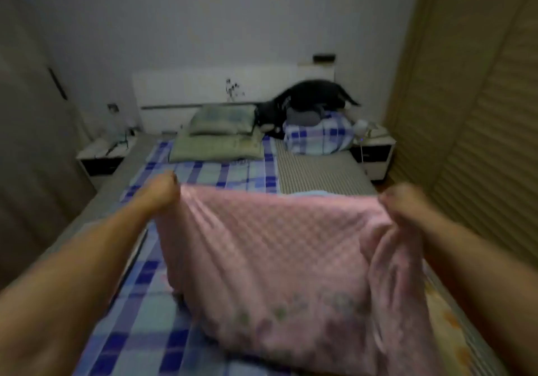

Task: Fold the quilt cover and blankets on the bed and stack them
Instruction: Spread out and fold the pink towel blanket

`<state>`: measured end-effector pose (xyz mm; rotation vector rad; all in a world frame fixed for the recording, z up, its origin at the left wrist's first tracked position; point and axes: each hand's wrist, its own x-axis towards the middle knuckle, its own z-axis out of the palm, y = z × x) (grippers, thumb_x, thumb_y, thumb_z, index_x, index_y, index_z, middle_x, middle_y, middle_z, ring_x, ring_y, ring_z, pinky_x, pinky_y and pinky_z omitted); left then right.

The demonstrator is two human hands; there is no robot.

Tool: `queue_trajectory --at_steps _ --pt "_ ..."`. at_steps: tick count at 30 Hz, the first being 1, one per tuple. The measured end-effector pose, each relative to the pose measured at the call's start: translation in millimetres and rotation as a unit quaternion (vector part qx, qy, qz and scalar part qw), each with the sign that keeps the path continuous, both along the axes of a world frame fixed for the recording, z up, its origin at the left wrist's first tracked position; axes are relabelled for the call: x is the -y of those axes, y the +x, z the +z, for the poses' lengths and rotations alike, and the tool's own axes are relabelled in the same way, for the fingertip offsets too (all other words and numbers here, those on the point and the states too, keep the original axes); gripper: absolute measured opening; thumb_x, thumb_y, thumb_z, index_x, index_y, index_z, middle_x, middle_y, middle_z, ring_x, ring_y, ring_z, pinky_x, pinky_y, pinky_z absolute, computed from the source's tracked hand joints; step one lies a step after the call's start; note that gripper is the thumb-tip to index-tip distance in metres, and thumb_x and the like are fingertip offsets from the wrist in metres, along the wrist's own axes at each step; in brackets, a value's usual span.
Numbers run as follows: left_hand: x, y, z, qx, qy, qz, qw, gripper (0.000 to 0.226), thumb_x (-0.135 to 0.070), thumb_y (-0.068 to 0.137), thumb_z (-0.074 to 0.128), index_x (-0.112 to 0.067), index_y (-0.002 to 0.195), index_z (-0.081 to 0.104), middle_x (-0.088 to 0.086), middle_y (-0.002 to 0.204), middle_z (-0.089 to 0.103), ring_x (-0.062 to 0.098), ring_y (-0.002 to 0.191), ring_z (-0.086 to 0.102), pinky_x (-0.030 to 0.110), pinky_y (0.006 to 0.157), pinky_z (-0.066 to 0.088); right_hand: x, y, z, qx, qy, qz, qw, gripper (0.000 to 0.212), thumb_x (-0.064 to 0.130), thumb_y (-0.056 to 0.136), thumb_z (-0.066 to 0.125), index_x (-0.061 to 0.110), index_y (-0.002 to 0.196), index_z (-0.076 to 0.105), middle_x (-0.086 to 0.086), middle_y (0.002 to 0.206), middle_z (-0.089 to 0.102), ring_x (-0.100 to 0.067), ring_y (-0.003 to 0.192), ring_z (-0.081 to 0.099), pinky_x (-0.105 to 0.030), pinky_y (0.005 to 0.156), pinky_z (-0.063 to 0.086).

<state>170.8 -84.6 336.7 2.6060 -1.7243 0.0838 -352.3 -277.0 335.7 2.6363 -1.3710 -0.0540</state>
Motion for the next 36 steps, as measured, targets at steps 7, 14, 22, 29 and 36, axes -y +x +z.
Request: queue_trajectory --at_steps 7,14,22,29,36 --pt "2.4 -18.1 388.1 -0.033 -0.601 0.093 0.793 0.03 -0.028 0.099 0.041 -0.009 0.117 0.055 0.022 0.124 0.061 0.037 0.116 0.057 0.041 0.098 0.044 -24.4 38.9 299.3 0.456 -0.274 -0.077 0.843 0.029 0.038 0.092 0.06 0.016 0.101 0.076 -0.016 0.105 0.072 -0.036 0.096 0.067 -0.035 0.073 0.047" --pt "-15.7 -71.4 381.1 0.054 -0.674 -0.07 0.733 0.021 -0.022 0.097 0.037 -0.01 0.104 0.052 0.028 0.095 0.062 0.044 0.087 0.059 0.044 0.071 0.04 -6.8 15.6 279.9 0.543 -0.339 -0.103 0.761 0.033 0.04 0.093 0.054 0.017 0.108 0.073 -0.018 0.105 0.071 -0.04 0.093 0.065 -0.039 0.074 0.05" --pt "-95.5 -40.3 24.6 0.128 -0.304 -0.158 0.931 0.022 -0.035 0.087 0.042 -0.016 0.083 0.051 0.016 0.067 0.059 0.036 0.052 0.058 0.038 0.047 0.043 -42.6 -54.4 2.0 0.348 -0.229 0.075 0.906 0.04 0.036 0.084 0.047 0.011 0.092 0.078 -0.014 0.089 0.075 -0.033 0.073 0.072 -0.032 0.067 0.042" --pt "-216.8 -95.8 -297.6 -0.159 0.025 -0.009 0.987 0.017 -0.041 0.082 0.038 -0.028 0.091 0.044 0.001 0.071 0.059 0.027 0.062 0.058 0.035 0.058 0.04 -106.9 -83.8 -246.2 0.025 0.117 0.084 0.989 0.025 0.048 0.057 0.073 0.035 0.077 0.066 0.011 0.068 0.066 -0.009 0.056 0.062 -0.023 0.045 0.036" --pt "-229.9 -159.7 -358.7 -0.185 0.175 -0.01 0.967 0.02 -0.035 0.096 0.036 -0.024 0.11 0.044 0.009 0.1 0.069 0.032 0.09 0.065 0.037 0.073 0.044 -130.4 -96.9 -350.7 -0.085 0.258 0.027 0.962 0.02 0.049 0.07 0.062 0.029 0.068 0.062 0.009 0.073 0.071 -0.005 0.066 0.065 -0.022 0.062 0.051"
